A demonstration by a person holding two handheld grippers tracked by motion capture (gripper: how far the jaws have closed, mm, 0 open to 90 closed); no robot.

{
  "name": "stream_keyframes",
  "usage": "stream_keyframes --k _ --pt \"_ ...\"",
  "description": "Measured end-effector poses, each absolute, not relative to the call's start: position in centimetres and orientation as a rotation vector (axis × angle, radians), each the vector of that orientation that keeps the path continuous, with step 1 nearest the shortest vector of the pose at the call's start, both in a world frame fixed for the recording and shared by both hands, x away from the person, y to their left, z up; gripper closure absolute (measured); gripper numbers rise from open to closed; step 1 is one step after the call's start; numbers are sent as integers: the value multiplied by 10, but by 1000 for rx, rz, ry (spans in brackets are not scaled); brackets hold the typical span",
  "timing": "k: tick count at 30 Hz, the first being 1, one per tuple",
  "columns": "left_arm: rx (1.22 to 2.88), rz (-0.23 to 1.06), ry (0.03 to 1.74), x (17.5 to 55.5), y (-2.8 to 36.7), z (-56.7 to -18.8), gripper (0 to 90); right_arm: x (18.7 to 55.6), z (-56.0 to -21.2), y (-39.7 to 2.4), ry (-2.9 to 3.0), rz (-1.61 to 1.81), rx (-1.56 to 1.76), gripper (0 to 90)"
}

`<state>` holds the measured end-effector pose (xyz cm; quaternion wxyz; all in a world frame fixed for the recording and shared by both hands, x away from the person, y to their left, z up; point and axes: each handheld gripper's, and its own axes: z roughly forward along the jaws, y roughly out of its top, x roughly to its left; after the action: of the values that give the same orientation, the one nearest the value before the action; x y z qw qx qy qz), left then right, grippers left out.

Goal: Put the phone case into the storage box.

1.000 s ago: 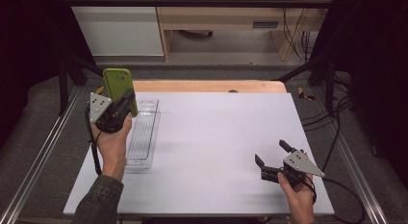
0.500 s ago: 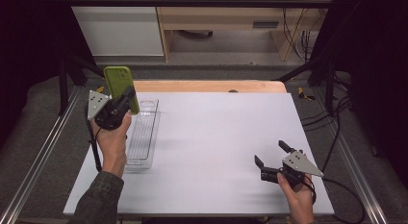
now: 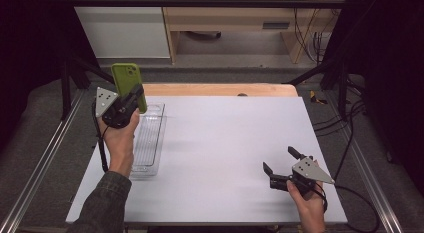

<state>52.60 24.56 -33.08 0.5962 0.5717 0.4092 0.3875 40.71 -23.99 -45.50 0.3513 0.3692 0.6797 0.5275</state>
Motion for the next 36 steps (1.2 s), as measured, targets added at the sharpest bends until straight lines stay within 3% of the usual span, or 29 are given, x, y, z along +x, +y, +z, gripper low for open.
stream_keyframes --k 36 --pt "1384 911 962 578 231 -367 873 410 -458 -241 1732 1388 982 27"
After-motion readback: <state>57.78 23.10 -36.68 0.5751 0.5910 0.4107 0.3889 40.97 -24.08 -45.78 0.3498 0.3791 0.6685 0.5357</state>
